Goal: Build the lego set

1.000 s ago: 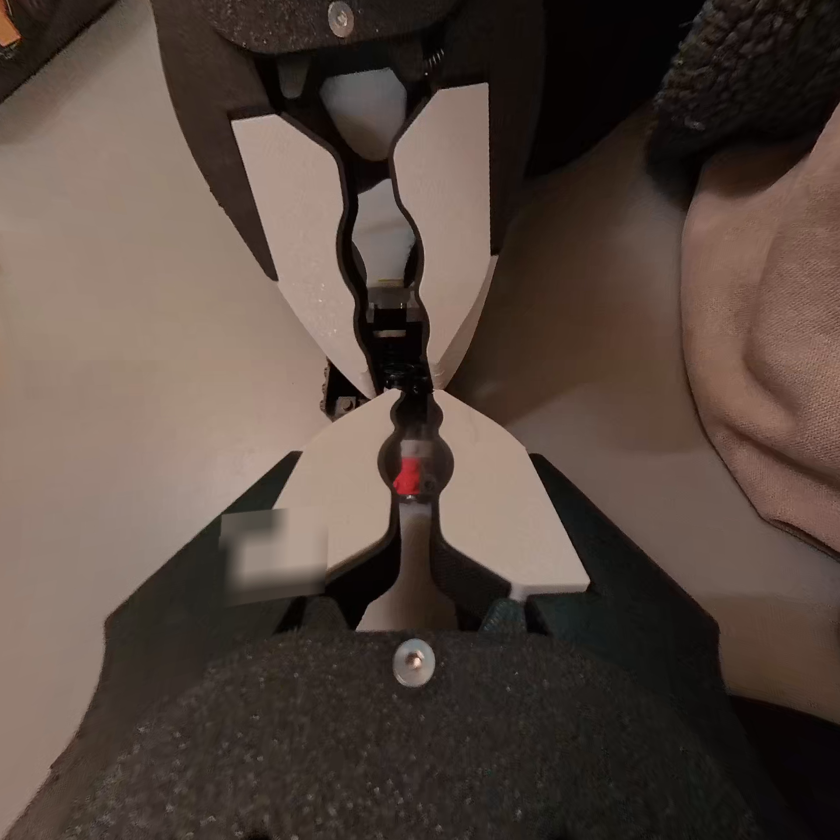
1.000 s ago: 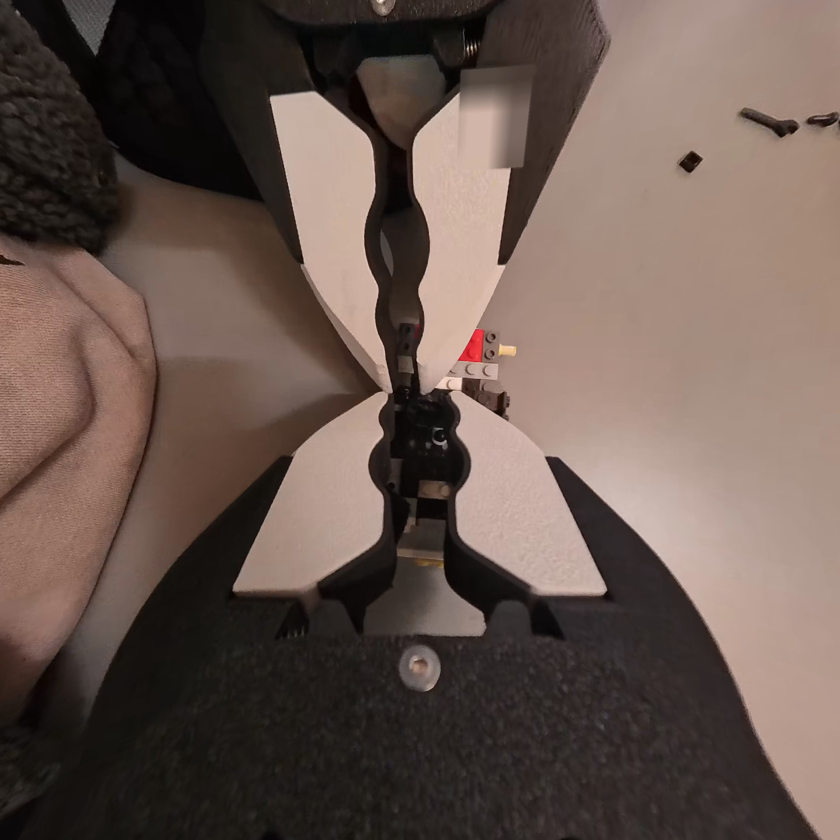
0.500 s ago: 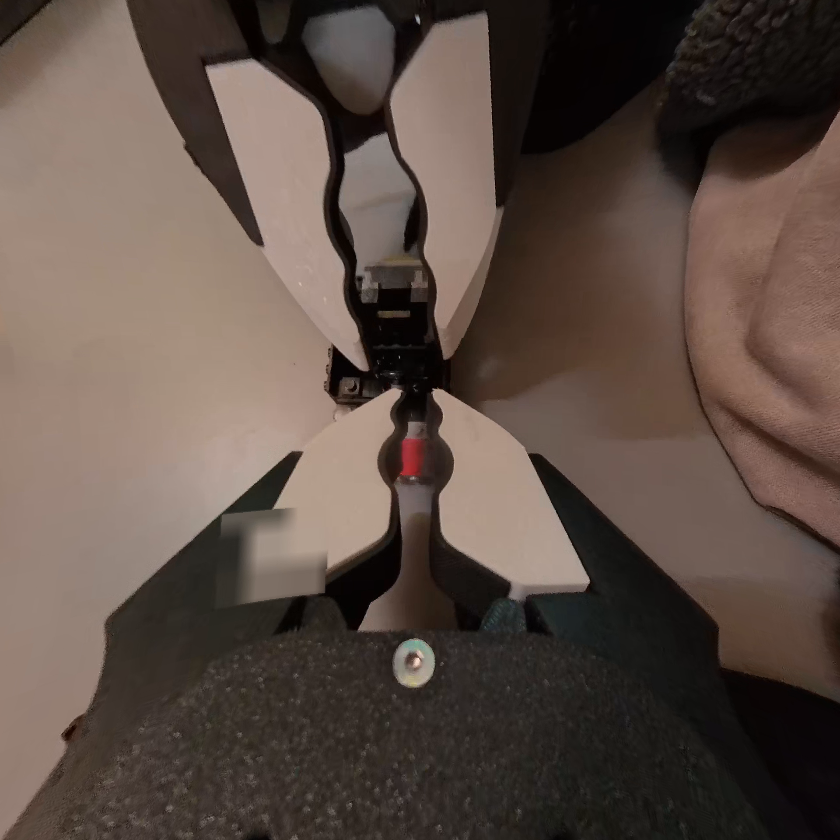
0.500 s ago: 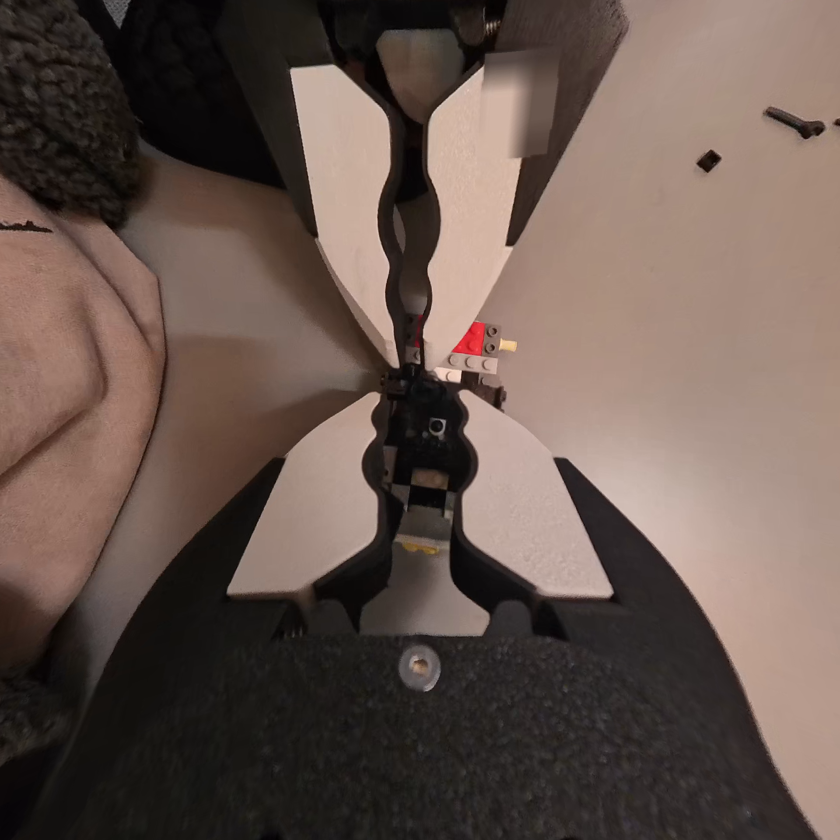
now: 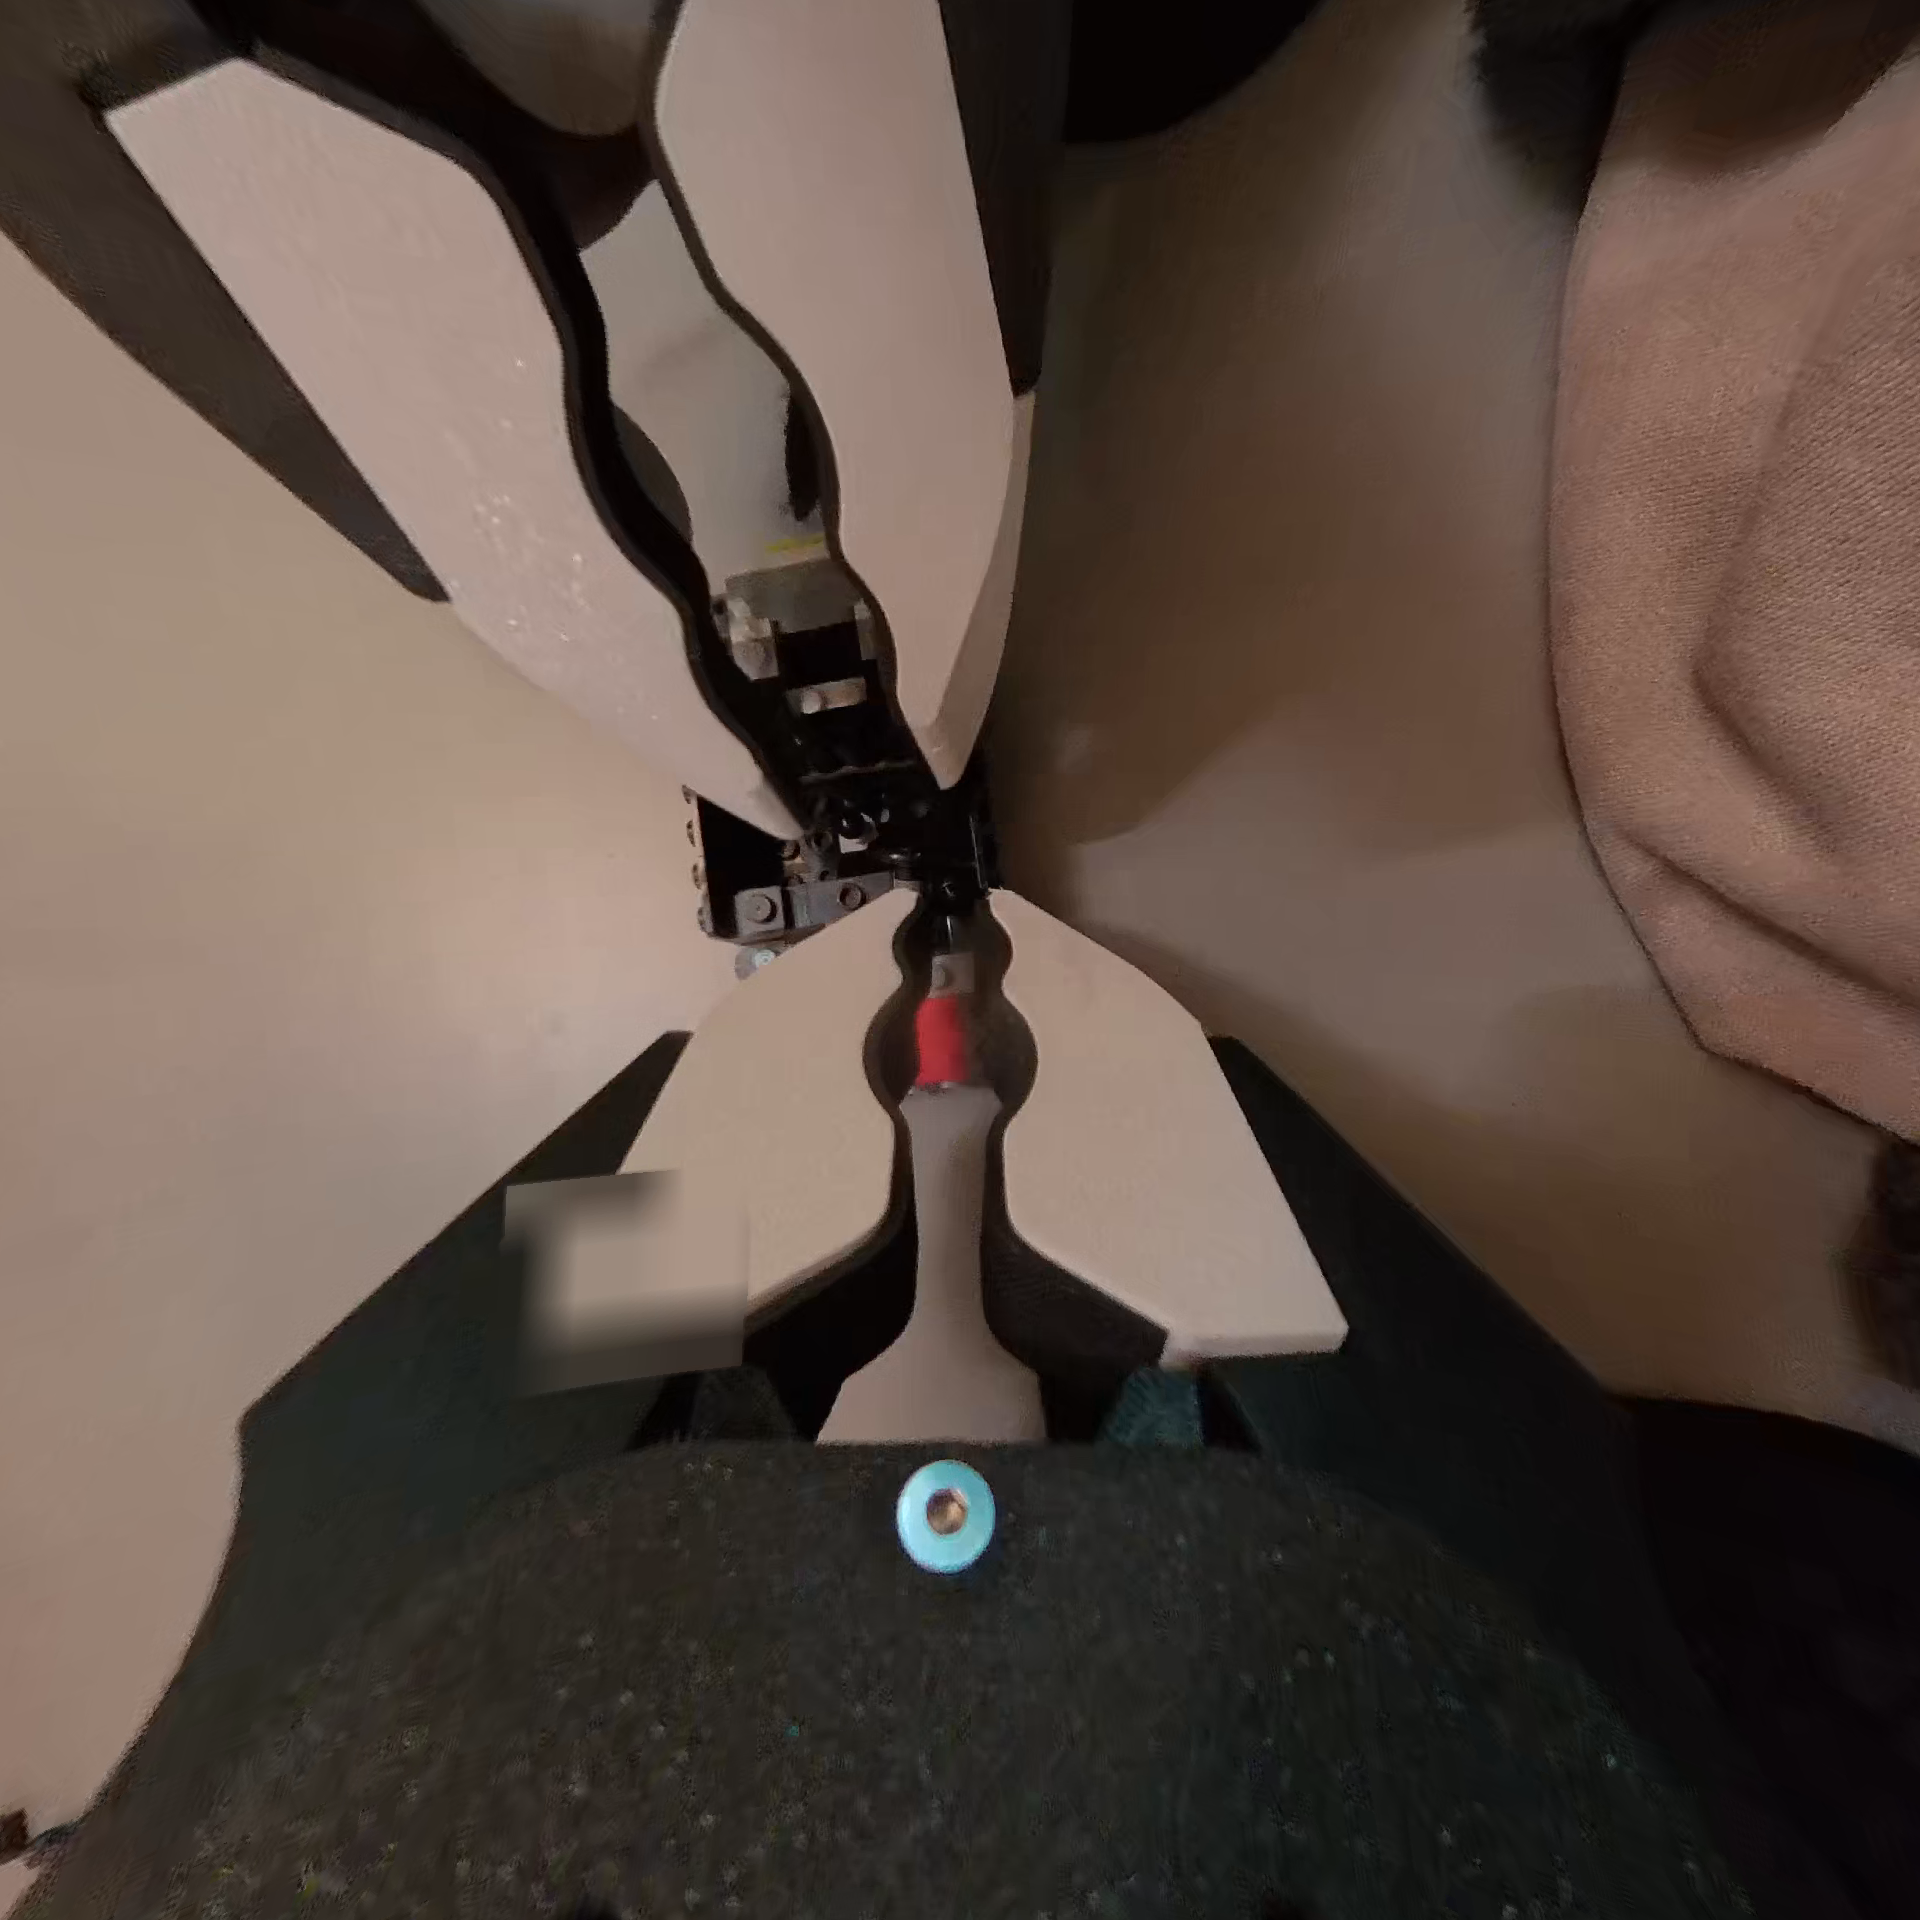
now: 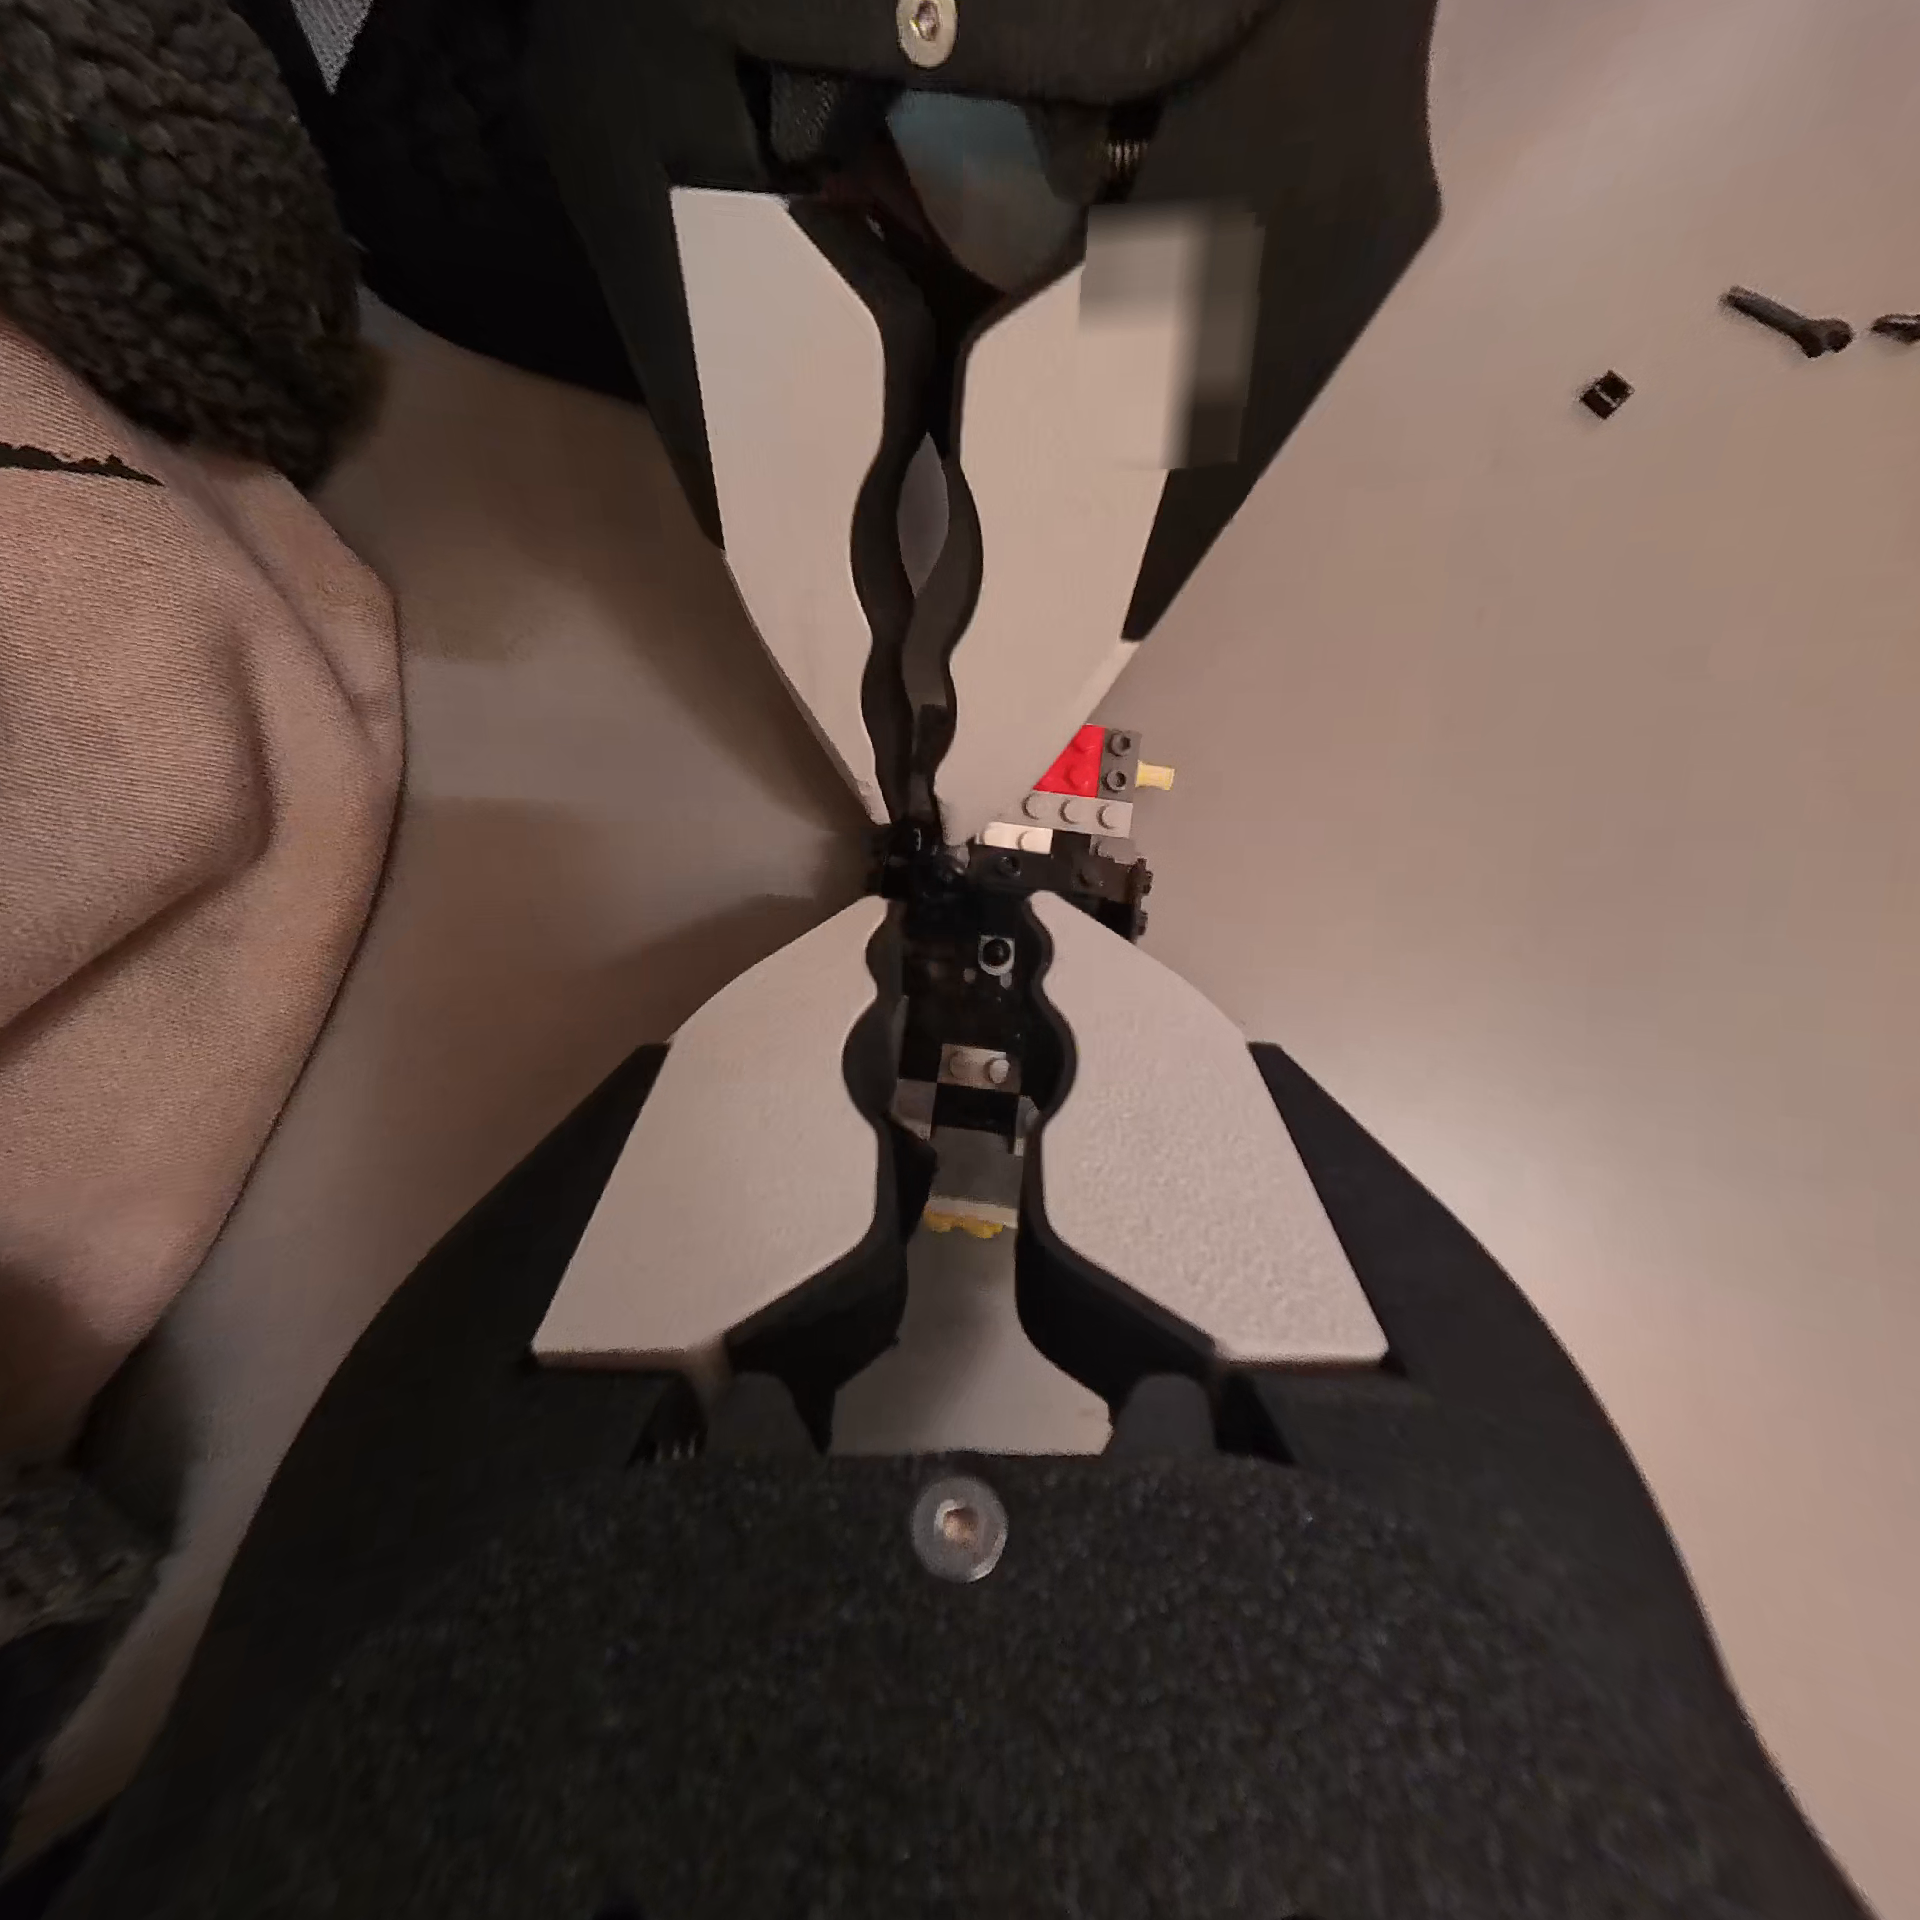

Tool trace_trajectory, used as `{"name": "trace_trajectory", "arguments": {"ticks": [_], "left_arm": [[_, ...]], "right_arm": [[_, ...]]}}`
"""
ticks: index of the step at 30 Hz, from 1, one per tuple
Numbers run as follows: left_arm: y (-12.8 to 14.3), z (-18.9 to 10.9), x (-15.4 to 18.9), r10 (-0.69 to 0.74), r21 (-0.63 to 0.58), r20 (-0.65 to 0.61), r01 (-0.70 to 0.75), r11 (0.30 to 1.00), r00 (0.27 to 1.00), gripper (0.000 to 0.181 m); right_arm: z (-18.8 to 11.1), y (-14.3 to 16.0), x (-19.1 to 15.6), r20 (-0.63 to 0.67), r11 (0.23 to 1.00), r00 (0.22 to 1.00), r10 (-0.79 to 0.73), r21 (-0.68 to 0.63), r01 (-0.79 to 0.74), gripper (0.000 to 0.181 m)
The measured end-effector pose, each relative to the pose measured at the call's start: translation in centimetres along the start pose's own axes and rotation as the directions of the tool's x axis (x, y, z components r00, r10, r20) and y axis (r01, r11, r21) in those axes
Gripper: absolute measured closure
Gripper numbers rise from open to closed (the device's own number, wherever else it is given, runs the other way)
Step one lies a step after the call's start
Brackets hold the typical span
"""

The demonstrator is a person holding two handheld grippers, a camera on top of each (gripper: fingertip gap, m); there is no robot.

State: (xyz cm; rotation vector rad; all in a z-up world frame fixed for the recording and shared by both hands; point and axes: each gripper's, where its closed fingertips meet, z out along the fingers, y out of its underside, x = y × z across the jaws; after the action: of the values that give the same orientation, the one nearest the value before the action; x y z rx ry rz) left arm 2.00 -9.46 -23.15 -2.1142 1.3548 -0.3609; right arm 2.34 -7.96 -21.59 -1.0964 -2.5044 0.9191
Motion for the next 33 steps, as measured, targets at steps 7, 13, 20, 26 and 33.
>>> {"name": "trace_trajectory", "arguments": {"ticks": [7,13,20,26,33], "left_arm": [[0.0,0.4,0.1,-0.026,-0.030,-0.035,0.025,0.999,0.999,0.174],[-0.2,0.5,0.0,-0.049,-0.040,-0.035,0.048,0.998,0.998,0.174],[-0.3,0.5,0.0,-0.092,-0.016,-0.023,0.092,0.996,0.995,0.174],[-0.3,0.5,-0.1,-0.151,0.054,-0.006,0.151,0.987,0.989,0.173],[-0.7,-0.3,0.0,-0.202,0.152,-0.040,0.205,0.967,0.979,0.174]], "right_arm": [[0.2,-0.1,0.1,0.021,1.000,1.000,0.002,0.024,-0.003,0.174],[0.9,0.1,-0.2,0.038,0.999,0.999,-0.035,-0.011,0.035,0.175],[1.1,0.5,-0.1,0.084,0.994,0.994,-0.074,-0.070,0.080,0.174],[1.1,0.5,-0.2,0.132,0.992,0.988,-0.086,-0.083,0.098,0.177],[1.1,0.8,-0.1,0.132,0.986,0.985,-0.112,-0.111,0.127,0.179]]}}
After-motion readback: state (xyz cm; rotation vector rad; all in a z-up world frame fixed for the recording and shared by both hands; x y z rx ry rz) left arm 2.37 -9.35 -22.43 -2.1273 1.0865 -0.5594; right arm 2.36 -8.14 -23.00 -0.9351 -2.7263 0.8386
